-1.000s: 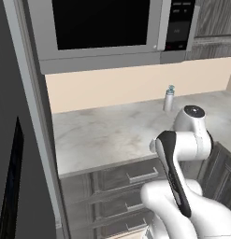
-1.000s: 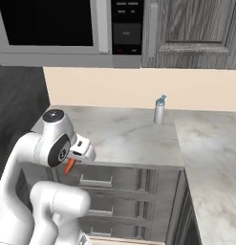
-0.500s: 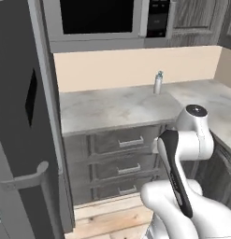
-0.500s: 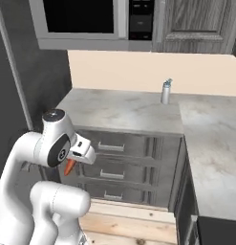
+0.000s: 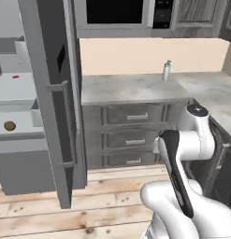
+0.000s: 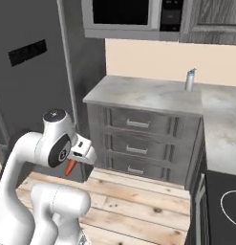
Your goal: Place the potato and carrot inside the fridge drawer. Close the drawer after placing the vegetables.
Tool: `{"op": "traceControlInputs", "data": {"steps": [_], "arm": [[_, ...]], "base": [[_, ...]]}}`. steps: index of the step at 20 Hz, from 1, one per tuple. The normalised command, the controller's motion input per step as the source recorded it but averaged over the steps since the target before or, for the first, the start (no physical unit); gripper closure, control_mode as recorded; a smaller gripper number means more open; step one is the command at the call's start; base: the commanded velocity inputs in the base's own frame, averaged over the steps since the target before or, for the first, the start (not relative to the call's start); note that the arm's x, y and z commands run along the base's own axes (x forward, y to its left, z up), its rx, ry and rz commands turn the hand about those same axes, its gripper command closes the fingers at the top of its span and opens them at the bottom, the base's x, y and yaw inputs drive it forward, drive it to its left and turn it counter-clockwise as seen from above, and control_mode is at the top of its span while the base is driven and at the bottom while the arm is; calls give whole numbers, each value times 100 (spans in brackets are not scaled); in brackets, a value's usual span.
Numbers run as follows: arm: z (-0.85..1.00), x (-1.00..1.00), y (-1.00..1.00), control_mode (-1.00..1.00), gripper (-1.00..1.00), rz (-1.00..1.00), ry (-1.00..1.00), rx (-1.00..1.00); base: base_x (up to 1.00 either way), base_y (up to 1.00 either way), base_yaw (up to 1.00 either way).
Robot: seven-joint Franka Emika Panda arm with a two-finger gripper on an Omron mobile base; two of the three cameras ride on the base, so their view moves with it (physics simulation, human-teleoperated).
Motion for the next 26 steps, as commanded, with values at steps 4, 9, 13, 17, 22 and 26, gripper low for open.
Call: {"op": "traceControlInputs", "data": {"steps": [4,9,13,17,22,26], "arm": [[0,0,0,100,100,0,0,0],[0,0,0,100,100,0,0,0],[0,0,0,100,100,0,0,0],[0,0,0,100,100,0,0,0],[0,0,0,100,100,0,0,0],[0,0,0,100,100,0,0,0]], "base": [[-100,92,34],[-48,100,32],[2,100,21],[50,100,1],[77,100,-10],[52,91,-27]]}}
